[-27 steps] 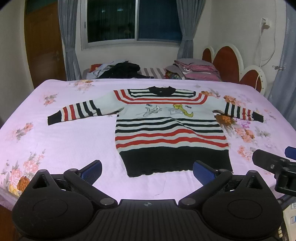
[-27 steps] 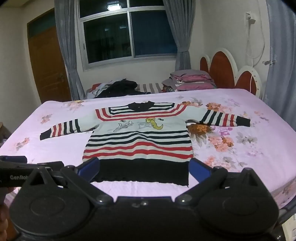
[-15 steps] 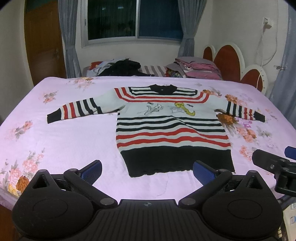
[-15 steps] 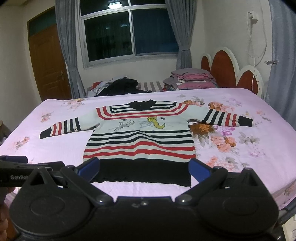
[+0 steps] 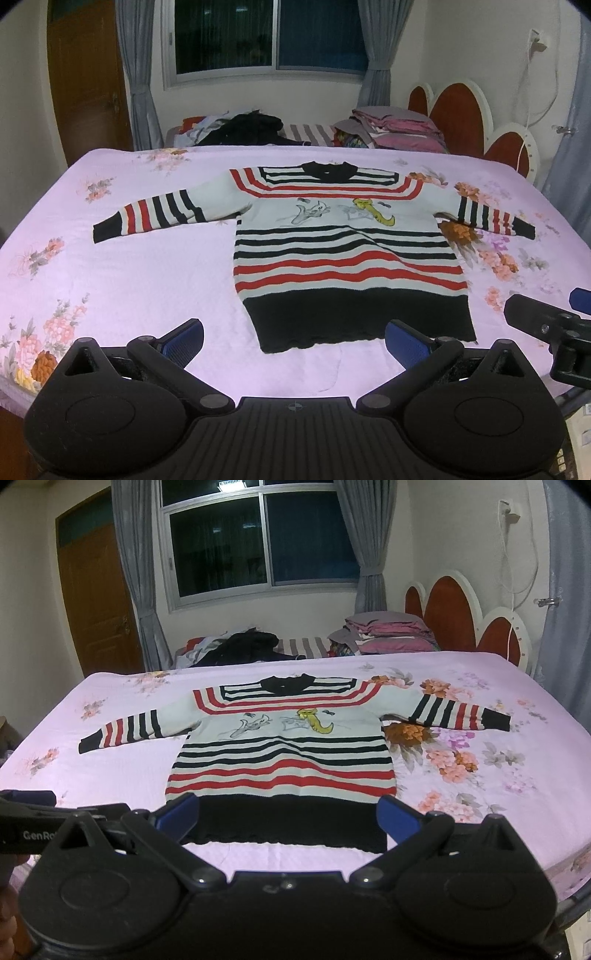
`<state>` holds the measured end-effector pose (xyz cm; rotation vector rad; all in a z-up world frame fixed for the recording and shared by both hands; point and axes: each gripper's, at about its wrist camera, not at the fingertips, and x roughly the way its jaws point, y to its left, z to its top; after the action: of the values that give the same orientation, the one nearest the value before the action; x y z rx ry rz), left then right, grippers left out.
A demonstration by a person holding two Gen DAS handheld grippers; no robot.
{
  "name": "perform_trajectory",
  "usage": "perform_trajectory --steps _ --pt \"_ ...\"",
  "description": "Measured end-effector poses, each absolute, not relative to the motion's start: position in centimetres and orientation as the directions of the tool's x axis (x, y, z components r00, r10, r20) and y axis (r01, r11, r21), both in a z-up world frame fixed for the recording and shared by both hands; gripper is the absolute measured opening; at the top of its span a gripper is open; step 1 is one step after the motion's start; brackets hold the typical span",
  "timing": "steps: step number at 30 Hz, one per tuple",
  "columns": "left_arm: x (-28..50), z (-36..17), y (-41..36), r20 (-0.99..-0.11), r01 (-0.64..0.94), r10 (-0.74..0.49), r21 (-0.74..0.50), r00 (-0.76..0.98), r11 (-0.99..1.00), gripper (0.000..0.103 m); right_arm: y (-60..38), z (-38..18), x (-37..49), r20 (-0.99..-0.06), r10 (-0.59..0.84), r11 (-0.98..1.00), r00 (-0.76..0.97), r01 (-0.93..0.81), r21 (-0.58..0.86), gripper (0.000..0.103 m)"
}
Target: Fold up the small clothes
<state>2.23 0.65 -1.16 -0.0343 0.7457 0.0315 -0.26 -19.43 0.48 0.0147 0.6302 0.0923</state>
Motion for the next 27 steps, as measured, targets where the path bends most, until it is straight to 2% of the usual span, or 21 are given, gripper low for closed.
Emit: perform_trajectory --steps 8,11,27 --pt "3.3 -1.6 0.5 -0.691 -0.040 0.011 -0.026 0.723 0.999 0.103 -20.0 0.0 1.4 -0.583 0.064 0.997 0.810 -0.073 0.008 0.103" --pt "3.9 -1.7 0.3 -0.694 -0.038 0.009 -0.027 0.720 0.999 0.103 -20.4 0.0 1.9 -0.609 0.042 0.998 0.792 -0.065 -0.015 0.103" --pt "10.3 -2.4 -1.7 -0.705 -0.035 0.008 -0.024 0.709 0.999 0.103 -23.8 -1.0 7.1 -0.606 0.020 1.000 0.795 -0.010 0.020 0.103"
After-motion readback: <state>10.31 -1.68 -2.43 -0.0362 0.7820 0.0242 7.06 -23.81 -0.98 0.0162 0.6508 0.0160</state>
